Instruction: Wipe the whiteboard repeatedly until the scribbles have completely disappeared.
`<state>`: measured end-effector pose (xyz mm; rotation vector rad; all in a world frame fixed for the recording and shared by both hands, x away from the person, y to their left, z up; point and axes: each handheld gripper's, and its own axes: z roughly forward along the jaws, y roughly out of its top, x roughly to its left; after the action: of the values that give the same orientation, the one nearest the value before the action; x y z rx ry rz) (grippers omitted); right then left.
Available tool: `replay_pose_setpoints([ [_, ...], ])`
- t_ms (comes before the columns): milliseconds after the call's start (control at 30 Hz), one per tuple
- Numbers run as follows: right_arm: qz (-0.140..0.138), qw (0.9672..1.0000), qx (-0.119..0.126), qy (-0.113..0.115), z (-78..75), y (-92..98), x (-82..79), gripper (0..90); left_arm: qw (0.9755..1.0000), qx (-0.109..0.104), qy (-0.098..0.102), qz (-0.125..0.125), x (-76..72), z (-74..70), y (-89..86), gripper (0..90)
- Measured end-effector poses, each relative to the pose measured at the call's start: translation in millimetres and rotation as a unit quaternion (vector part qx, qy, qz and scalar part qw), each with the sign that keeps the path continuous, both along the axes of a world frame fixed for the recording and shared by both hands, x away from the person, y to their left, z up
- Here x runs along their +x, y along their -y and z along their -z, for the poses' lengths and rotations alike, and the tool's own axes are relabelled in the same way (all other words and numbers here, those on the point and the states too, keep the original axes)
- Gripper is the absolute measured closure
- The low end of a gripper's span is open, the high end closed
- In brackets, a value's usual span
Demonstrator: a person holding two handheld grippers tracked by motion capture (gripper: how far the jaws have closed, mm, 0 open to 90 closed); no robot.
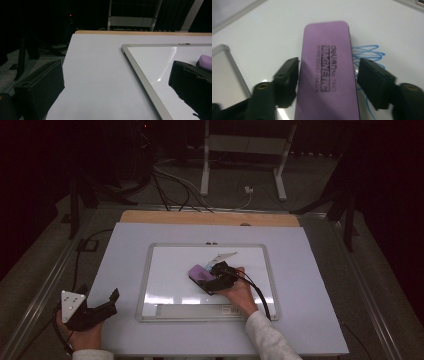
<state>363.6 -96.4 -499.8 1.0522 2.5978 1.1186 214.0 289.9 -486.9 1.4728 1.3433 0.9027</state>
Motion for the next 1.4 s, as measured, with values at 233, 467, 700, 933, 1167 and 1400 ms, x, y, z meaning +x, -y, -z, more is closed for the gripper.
replay_pose_setpoints([
  [233,0.009,0.9997,0.02,-0.008,1.1,-1.2,3.8,30.3,1.0,0.001,0.0,0.0,0.1,0.1,0.0,0.9],
  [467,0.01,0.9993,0.027,-0.023,5.8,-2.1,5.7,40.5,1.0,0.001,0.0,0.0,0.2,0.2,-0.1,0.9],
  [700,0.005,0.9995,0.017,-0.027,4.1,-3.6,5.4,41.1,1.0,0.002,-0.001,0.0,0.2,0.1,0.1,0.9],
  [933,0.042,0.9989,-0.004,-0.02,1.7,-1.1,10.2,41.3,1.0,0.0,0.0,-0.001,-0.3,0.0,0.0,0.9],
  [1167,0.096,0.9952,-0.007,-0.016,2.1,14.2,20.5,41.4,1.0,-0.001,0.0,-0.001,-0.4,0.1,-0.6,0.9],
  [1400,0.106,0.9942,-0.011,-0.017,1.4,12.3,19.1,41.4,1.0,0.003,-0.002,0.001,0.6,0.6,0.6,0.9],
])
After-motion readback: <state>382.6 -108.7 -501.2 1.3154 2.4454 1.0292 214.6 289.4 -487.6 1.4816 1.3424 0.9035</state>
